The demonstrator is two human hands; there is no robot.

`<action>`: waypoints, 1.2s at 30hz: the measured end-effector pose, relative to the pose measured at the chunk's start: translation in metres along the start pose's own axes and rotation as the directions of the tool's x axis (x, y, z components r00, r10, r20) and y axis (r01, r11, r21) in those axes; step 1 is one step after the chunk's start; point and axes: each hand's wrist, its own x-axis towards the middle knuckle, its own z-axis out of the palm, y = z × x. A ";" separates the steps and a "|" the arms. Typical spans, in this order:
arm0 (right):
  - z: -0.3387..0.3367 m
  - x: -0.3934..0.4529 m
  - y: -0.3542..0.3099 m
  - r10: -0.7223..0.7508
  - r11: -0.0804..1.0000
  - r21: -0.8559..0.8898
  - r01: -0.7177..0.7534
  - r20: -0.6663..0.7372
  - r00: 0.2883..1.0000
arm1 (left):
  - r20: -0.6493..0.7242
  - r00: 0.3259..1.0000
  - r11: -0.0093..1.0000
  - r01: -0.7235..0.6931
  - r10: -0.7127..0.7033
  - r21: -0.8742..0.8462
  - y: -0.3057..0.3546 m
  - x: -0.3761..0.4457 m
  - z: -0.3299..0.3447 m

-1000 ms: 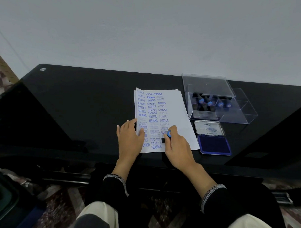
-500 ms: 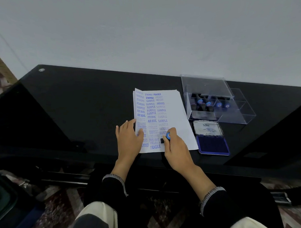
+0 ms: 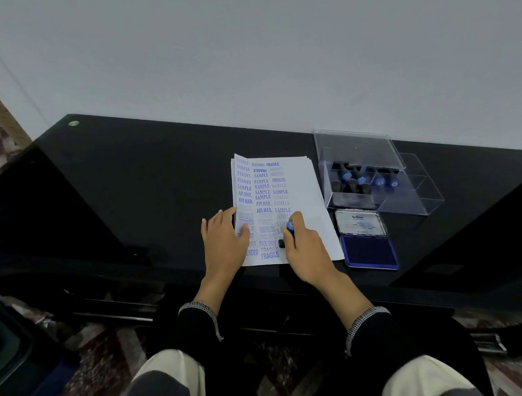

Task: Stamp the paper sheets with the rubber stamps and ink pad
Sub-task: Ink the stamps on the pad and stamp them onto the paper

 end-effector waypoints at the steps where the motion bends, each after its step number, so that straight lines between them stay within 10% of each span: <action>1: 0.001 -0.003 0.000 -0.012 1.000 0.000 0.012 -0.011 1.000 | -0.001 1.000 1.000 0.000 0.000 0.002 0.000 0.000 0.000; 36: 0.004 -0.011 -0.001 0.000 1.000 0.018 0.000 -0.013 1.000 | 0.011 1.000 1.000 0.009 -0.009 -0.002 0.003 -0.002 -0.003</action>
